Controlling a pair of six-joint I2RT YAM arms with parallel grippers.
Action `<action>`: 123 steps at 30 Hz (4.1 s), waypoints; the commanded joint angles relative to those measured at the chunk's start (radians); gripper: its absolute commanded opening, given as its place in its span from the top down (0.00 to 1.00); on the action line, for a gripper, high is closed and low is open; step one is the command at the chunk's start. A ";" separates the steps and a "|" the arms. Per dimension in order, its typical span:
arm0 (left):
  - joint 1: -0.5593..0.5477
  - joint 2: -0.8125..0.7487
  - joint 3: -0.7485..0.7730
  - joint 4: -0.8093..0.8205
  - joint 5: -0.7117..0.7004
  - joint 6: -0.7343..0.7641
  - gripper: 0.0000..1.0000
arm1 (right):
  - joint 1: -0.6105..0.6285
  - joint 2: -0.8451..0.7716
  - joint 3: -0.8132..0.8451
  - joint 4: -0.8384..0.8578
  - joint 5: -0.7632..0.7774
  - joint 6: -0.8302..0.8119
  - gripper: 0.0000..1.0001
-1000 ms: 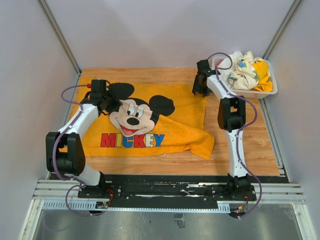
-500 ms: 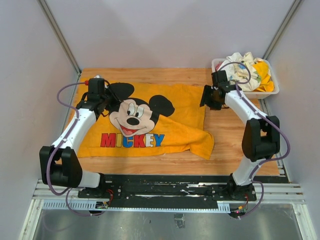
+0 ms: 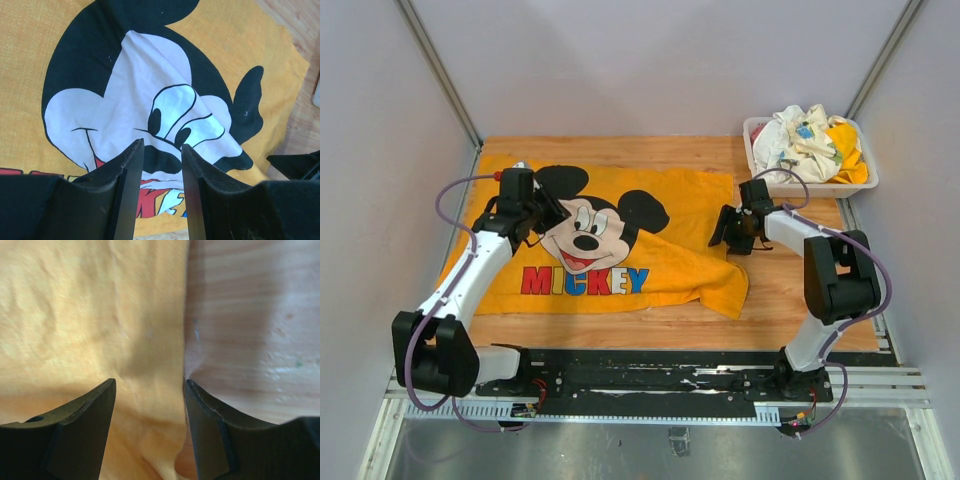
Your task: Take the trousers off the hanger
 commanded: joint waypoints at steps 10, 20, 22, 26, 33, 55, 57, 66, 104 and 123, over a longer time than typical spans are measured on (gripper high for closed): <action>-0.005 -0.054 -0.002 -0.030 -0.034 0.016 0.59 | 0.006 0.144 0.054 0.085 -0.026 0.042 0.94; -0.005 -0.036 0.006 -0.020 -0.036 0.019 0.59 | -0.056 0.061 0.152 -0.138 0.229 -0.021 0.99; -0.005 -0.029 0.008 -0.019 -0.038 0.019 0.58 | -0.069 0.061 0.202 -0.176 0.277 -0.038 0.99; -0.005 -0.019 0.008 -0.018 -0.029 0.019 0.58 | -0.085 0.110 0.346 -0.236 0.319 -0.066 0.99; -0.005 -0.023 0.017 -0.030 -0.041 0.033 0.58 | -0.093 0.274 0.587 -0.339 0.353 -0.098 0.99; -0.006 -0.121 -0.040 -0.095 -0.057 0.011 0.57 | -0.067 0.026 0.357 -0.377 0.339 -0.128 0.45; -0.007 -0.143 -0.055 -0.121 -0.073 0.000 0.57 | -0.051 -0.037 0.326 -0.383 0.325 -0.128 0.44; -0.008 -0.245 -0.166 -0.196 -0.118 -0.062 0.57 | 0.098 -0.264 0.134 -0.332 0.178 -0.124 0.45; -0.228 -0.276 -0.289 -0.176 -0.065 -0.143 0.57 | 0.188 -0.399 -0.320 -0.308 0.307 0.197 0.47; -0.227 -0.283 -0.298 -0.172 -0.069 -0.129 0.57 | -0.165 -0.264 -0.358 -0.342 0.338 0.109 0.45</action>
